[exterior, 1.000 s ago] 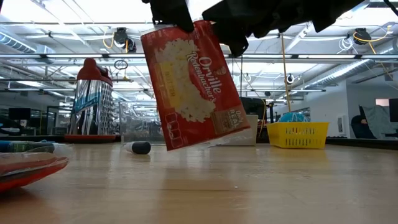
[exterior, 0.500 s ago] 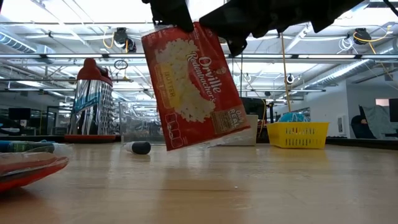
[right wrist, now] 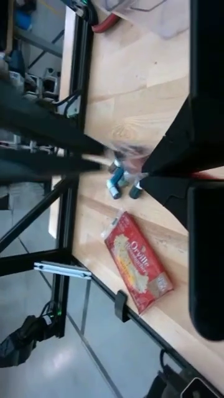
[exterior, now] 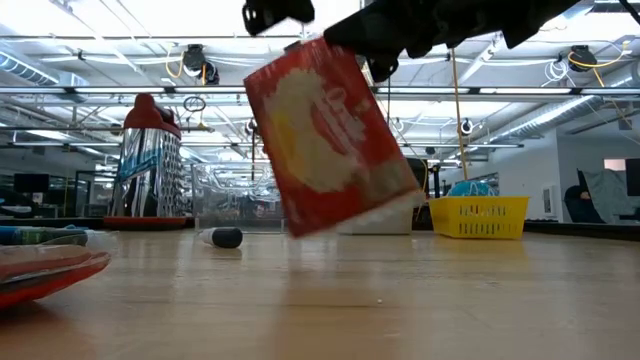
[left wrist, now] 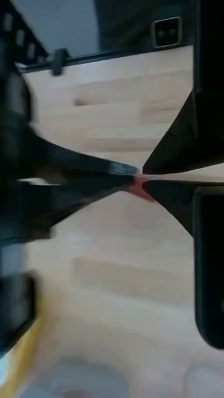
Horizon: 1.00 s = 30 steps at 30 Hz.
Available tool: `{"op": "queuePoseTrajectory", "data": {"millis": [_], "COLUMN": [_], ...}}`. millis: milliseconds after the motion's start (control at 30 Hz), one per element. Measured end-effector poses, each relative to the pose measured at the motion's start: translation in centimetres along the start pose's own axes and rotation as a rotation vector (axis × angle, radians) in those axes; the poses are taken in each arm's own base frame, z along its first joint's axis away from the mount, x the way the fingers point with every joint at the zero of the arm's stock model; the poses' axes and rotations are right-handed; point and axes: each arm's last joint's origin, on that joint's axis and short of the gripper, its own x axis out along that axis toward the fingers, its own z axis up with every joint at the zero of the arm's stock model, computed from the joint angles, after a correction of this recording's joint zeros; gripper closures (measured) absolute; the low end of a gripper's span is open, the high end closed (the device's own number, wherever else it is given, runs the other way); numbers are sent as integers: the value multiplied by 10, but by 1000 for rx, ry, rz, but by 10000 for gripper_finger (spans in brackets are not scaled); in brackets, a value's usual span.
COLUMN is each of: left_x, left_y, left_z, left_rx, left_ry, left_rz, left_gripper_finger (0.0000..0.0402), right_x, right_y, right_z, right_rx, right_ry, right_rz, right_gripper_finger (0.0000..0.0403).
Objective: Pick & Place Food Item
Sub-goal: Put the top popcorn bag pack into the gray bin
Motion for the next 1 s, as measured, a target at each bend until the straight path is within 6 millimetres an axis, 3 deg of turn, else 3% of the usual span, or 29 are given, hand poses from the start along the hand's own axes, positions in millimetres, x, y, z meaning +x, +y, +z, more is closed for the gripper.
{"op": "queuePoseTrajectory", "data": {"millis": [233, 333, 533, 800, 1000], "left_x": [-50, -57, -56, -57, -46], "left_y": [-11, -15, -11, 21, 49], "left_z": [3, -3, -32, -68, -89], "left_rx": [127, 203, 272, 238, 179], "left_ry": [-196, -246, -364, -493, -615], "left_rz": [86, 101, 93, 137, 195], "left_gripper_finger": [387, 397, 392, 392, 395], "right_x": [-7, -16, -42, -87, -117], "right_y": [-6, -15, -47, -113, -161], "right_z": [2, 9, 21, 20, 14], "right_rx": [13, 19, 25, 80, 115], "right_ry": [25, 17, -2, -147, -278], "right_rz": [-19, -47, -114, -116, -113], "right_gripper_finger": [403, 403, 403, 403, 403]}}
